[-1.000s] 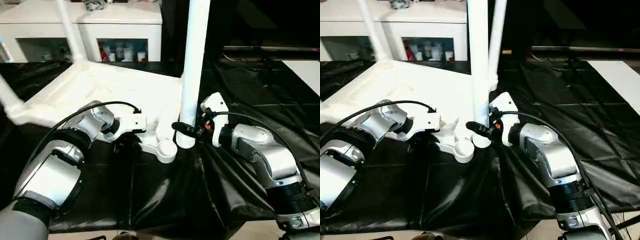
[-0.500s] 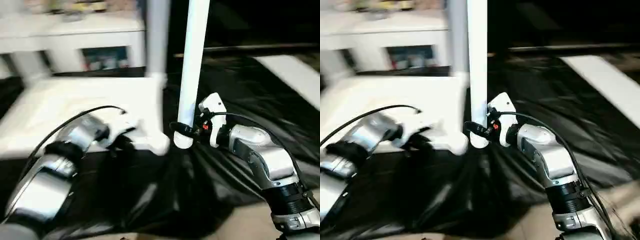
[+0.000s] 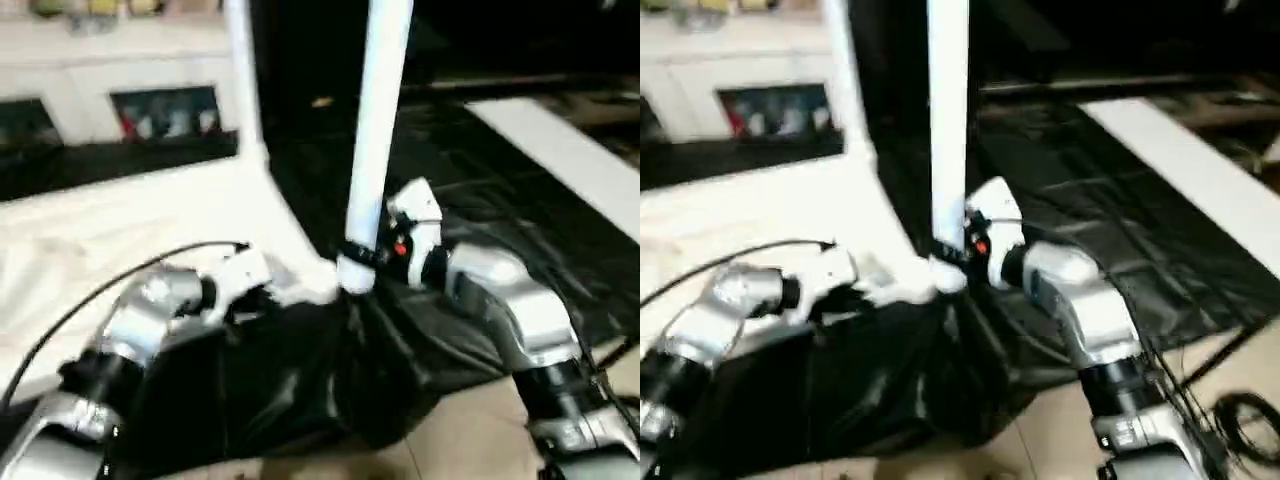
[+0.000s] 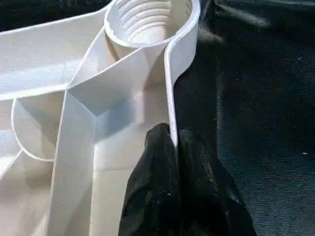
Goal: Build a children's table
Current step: Insert table leg to table base
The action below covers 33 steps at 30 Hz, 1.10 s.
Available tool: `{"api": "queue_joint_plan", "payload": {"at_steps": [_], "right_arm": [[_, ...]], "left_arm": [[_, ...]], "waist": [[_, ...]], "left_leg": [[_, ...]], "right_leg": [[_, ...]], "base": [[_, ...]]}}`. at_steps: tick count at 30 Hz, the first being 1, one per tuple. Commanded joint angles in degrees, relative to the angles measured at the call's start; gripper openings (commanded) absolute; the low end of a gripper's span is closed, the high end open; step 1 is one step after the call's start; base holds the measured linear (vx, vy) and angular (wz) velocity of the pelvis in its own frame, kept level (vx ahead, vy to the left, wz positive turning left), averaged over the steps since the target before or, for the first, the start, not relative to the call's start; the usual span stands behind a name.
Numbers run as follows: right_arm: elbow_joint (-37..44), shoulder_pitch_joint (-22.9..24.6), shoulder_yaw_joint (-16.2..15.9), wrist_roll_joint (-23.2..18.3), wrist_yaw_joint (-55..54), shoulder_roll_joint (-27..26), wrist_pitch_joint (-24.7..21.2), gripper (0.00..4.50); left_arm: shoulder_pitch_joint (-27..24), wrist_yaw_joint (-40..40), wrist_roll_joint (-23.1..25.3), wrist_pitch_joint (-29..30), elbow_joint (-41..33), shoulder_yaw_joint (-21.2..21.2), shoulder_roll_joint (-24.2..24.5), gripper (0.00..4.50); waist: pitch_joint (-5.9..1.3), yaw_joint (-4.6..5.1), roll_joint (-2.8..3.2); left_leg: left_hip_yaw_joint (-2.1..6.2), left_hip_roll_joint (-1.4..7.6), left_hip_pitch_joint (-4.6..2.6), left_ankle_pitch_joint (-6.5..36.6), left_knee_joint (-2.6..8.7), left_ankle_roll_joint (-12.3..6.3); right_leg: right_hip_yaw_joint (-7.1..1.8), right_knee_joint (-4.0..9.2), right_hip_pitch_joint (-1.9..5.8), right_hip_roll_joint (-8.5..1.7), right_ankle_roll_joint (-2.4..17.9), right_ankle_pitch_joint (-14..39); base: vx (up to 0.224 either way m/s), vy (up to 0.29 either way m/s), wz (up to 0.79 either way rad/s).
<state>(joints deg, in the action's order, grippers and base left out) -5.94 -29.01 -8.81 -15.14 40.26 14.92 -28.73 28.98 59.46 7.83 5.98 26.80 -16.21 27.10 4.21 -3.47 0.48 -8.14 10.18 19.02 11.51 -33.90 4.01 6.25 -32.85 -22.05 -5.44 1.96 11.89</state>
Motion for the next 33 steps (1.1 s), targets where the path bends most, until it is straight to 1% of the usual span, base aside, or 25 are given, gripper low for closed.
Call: {"api": "queue_joint_plan", "payload": {"at_steps": [1, 2, 3, 4, 5, 7, 11, 12, 13, 14, 15, 16, 17, 18, 19, 21, 23, 25, 27, 28, 29, 30, 31, 32, 33], "right_arm": [[-0.05, -0.49, 0.74, 0.13, -0.60, -0.01, 0.75, 1.86], [-0.05, -0.40, 0.76, 0.16, -0.74, -0.22, 0.78, 1.86], [-0.06, -0.35, 0.75, 0.19, -0.83, -0.37, 0.84, 1.86], [-0.07, -0.35, 0.75, 0.19, -0.84, -0.39, 0.85, 1.86], [-0.14, -0.31, 0.79, 0.17, -1.02, -0.60, 0.99, 1.86], [-0.12, -0.23, 0.80, 0.11, -1.27, -0.84, 1.09, 1.86], [0.03, 0.08, 0.71, 0.24, -1.49, -1.15, 1.25, 1.86], [0.12, 0.29, 0.57, 0.31, -1.59, -1.31, 1.30, 1.86], [0.09, 0.32, 0.57, 0.31, -1.72, -1.43, 1.33, 1.86], [0.09, 0.32, 0.57, 0.31, -1.72, -1.43, 1.33, 1.86], [0.08, 0.31, 0.58, 0.30, -1.73, -1.44, 1.33, 1.86], [0.02, 0.25, 0.66, 0.21, -1.82, -1.52, 1.31, 1.86], [-0.01, 0.22, 0.70, 0.15, -1.85, -1.56, 1.30, 1.86], [-0.02, 0.14, 0.80, -0.01, -1.89, -1.68, 1.23, 1.86], [-0.02, 0.07, 0.90, -0.16, -1.94, -1.80, 1.16, 1.86], [-0.04, -0.08, 1.07, -0.47, -2.05, -2.00, 1.08, 1.86], [0.12, -0.15, 1.25, -0.52, -2.31, -2.25, 1.32, 1.86], [0.44, -0.08, 1.50, -0.54, -2.71, -2.51, 1.38, 1.86], [0.17, -0.01, 2.11, 0.89, -5.47, -3.60, 4.67, 1.86], [-0.44, -0.24, 2.33, 3.04, -8.42, -4.27, 8.46, 1.86], [-0.75, -0.43, 2.34, 3.77, -9.37, -4.54, 9.81, 1.86], [-0.79, -0.45, 2.34, 3.84, -9.46, -4.57, 9.95, 1.86], [-0.68, -0.51, 2.47, 4.29, -10.54, -4.91, 10.37, 1.86], [-0.35, -0.51, 3.49, 4.08, -12.41, -6.12, 11.07, 1.86], [-0.19, -0.46, 3.80, 4.01, -12.81, -6.41, 11.20, 1.86]], "left_arm": [[-0.22, -1.10, 2.79, -2.41, 0.58, -2.01, 0.72, 0.00], [0.02, -1.69, 3.26, -3.66, 1.32, -1.97, 1.15, 0.00], [0.33, -2.55, 3.86, -4.85, 2.20, -1.93, 1.68, 0.00], [0.36, -2.63, 3.92, -4.96, 2.28, -1.92, 1.74, 0.00], [0.68, -3.30, 4.63, -7.01, 3.45, -1.92, 2.79, 0.00], [0.76, -3.06, 4.61, -7.86, 3.97, -1.60, 3.98, 0.00], [0.65, -2.41, 2.74, -7.88, 3.54, 0.01, 4.98, 0.00], [0.84, -0.54, 0.13, -5.61, 2.98, 1.70, 4.98, 0.30], [0.69, 1.56, -2.06, -4.07, 1.63, 2.77, 4.99, 0.30], [0.67, 1.67, -2.18, -3.99, 1.55, 2.83, 4.99, 0.30], [0.66, 1.74, -2.33, -3.92, 1.44, 2.90, 5.00, 0.30], [0.57, 2.31, -3.42, -4.11, 0.33, 3.42, 5.33, 0.70], [0.63, 2.34, -3.87, -4.45, -0.02, 3.57, 5.54, 0.70], [0.62, 2.80, -4.63, -4.22, -0.86, 3.89, 5.85, 0.73], [0.55, 3.31, -5.28, -4.07, -1.62, 4.15, 6.13, 0.73], [0.39, 4.04, -6.25, -3.25, -3.10, 4.62, 6.87, 0.83], [0.14, 5.16, -8.96, -1.17, -5.89, 6.91, 7.91, 0.85], [0.33, 5.02, -11.41, 0.03, -7.91, 9.98, 8.41, 0.85], [0.21, 5.28, -15.32, 2.45, -10.71, 13.86, 9.36, 0.85], [0.07, 4.48, -17.15, 3.44, -11.92, 15.91, 9.76, 0.85], [-0.08, 2.95, -17.87, 3.12, -12.34, 17.45, 9.67, 0.85], [-0.10, 2.74, -17.96, 3.06, -12.39, 17.66, 9.65, 0.85], [-0.40, -1.41, -17.00, 2.58, -12.37, 19.61, 9.39, 0.85], [-1.16, -11.20, -14.92, 1.74, -12.45, 23.71, 7.81, 0.85], [-1.42, -13.41, -14.50, 1.89, -12.73, 24.50, 7.46, 0.85]], "waist": [[-3.07, 0.30, -0.01], [-3.01, 0.15, -0.03], [-3.16, 0.16, -0.13], [-3.42, 0.04, 0.08], [-3.50, -0.03, 0.34], [-3.70, 0.05, 0.13], [-3.92, 0.06, -0.04], [-4.04, 0.03, -0.09], [-4.29, -0.11, -0.25], [-4.40, -0.14, -0.28], [-4.48, -0.20, -0.14], [-4.61, -0.09, -0.23], [-4.86, -0.12, -0.30], [-5.07, -0.27, -0.06], [-5.33, -0.22, -0.11], [-5.33, -0.27, -0.22], [-5.12, -0.26, -0.23], [-4.84, -0.19, -0.14], [-4.59, -0.18, -0.16], [-4.45, -0.10, -0.17], [-4.40, -0.11, -0.15], [-4.31, -0.05, 0.12], [-4.29, -0.01, 0.20], [-4.33, 0.04, 0.25], [-4.41, 0.17, 0.15]], "left_leg": [[0.25, 2.56, -1.41, 25.13, 5.50, 1.69], [0.04, 2.31, -2.03, 26.43, 5.23, 1.76], [-0.09, 2.11, -1.96, 25.46, 5.04, 1.24], [0.06, 2.43, -1.10, 22.65, 5.40, 0.90], [0.12, 2.51, -0.82, 21.44, 5.49, 0.87], [0.04, 2.56, -0.26, 19.05, 5.55, 1.07], [-0.23, 2.45, -0.01, 17.15, 5.24, 1.04], [-0.36, 2.43, 0.19, 15.44, 5.14, 1.03], [-0.47, 2.38, 0.46, 13.08, 4.94, 0.87], [-0.54, 2.35, 0.65, 11.87, 4.81, 0.80], [-0.66, 2.47, 0.59, 11.03, 4.63, 0.47], [-0.72, 2.41, 0.86, 10.25, 4.48, 0.32], [-0.74, 2.36, 1.13, 8.72, 4.41, 0.09], [-0.80, 2.52, 1.29, 6.13, 4.14, -0.32], [-0.92, 2.42, 1.45, 3.07, 3.82, -0.89], [-1.08, 2.23, 1.71, 1.12, 3.58, -1.84], [-1.20, 2.23, 1.75, 2.38, 3.60, -1.89], [-1.19, 2.38, 1.88, 5.41, 3.70, -0.65], [-1.24, 2.37, 1.72, 7.57, 3.81, 0.41], [-1.29, 2.33, 1.71, 8.43, 3.85, 1.11], [-1.28, 2.34, 1.60, 8.88, 3.92, 1.44], [-1.29, 2.26, 1.46, 9.99, 3.94, 1.71], [-1.22, 2.30, 1.52, 10.44, 4.00, 1.83], [-1.14, 2.32, 1.51, 10.55, 3.99, 1.96], [-1.12, 2.34, 1.54, 10.77, 3.90, 1.95]], "right_leg": [[-3.17, 4.27, 1.11, -3.07, 7.00, 20.84], [-3.36, 4.70, 0.60, -3.16, 6.49, 24.46], [-3.67, 5.06, 0.73, -3.50, 5.69, 27.43], [-3.94, 4.69, 1.40, -3.64, 5.39, 25.71], [-4.02, 4.49, 1.53, -3.60, 5.46, 24.05], [-4.15, 3.78, 1.82, -3.41, 6.35, 19.79], [-4.25, 3.73, 1.76, -3.54, 7.01, 20.79], [-4.37, 3.53, 1.81, -3.53, 7.35, 19.38], [-4.47, 3.08, 1.91, -3.53, 8.02, 16.86], [-4.53, 2.78, 1.91, -3.45, 8.46, 15.12], [-4.49, 2.54, 1.63, -3.24, 9.29, 13.25], [-4.44, 2.13, 1.83, -3.19, 10.20, 11.46], [-4.37, 1.87, 2.15, -3.16, 10.44, 9.78], [-4.32, 1.45, 2.07, -3.15, 11.10, 6.20], [-4.29, 0.72, 2.13, -2.89, 12.31, 0.74], [-4.21, 0.32, 2.16, -2.74, 13.39, -3.04], [-4.18, 0.48, 2.16, -2.82, 13.57, -1.42], [-4.09, 0.90, 2.11, -2.91, 12.63, 4.35], [-4.10, 1.42, 1.86, -2.99, 11.13, 9.56], [-4.12, 1.63, 1.61, -2.99, 10.19, 12.18], [-4.10, 1.74, 1.51, -2.96, 9.73, 13.36], [-4.07, 1.99, 1.36, -2.69, 8.96, 14.81], [-4.05, 1.94, 1.41, -2.45, 8.43, 14.96], [-3.99, 1.84, 1.44, -2.37, 8.29, 14.52], [-3.93, 1.88, 1.54, -2.36, 8.01, 14.04]], "base": [[0.000, 0.000, 0.00], [0.000, 0.000, 0.00], [0.000, 0.000, 0.00], [0.000, 0.000, 0.00], [0.000, 0.000, 0.00], [0.000, 0.000, 0.00], [0.000, 0.000, 0.00], [0.000, 0.000, 0.00], [0.000, 0.000, 0.00], [0.000, 0.000, 0.00], [0.000, 0.000, 0.00], [0.000, 0.000, 0.00], [0.000, 0.000, 0.00], [0.000, 0.000, 0.00], [0.000, 0.000, 0.00], [0.000, 0.000, 0.00], [0.000, 0.000, 0.00], [0.000, 0.000, 0.00], [0.000, 0.000, 0.00], [0.000, 0.000, 0.00], [0.000, 0.000, 0.00], [0.000, 0.000, 0.00], [0.000, 0.000, 0.00], [0.000, 0.000, 0.00], [0.000, 0.000, 0.00]]}}
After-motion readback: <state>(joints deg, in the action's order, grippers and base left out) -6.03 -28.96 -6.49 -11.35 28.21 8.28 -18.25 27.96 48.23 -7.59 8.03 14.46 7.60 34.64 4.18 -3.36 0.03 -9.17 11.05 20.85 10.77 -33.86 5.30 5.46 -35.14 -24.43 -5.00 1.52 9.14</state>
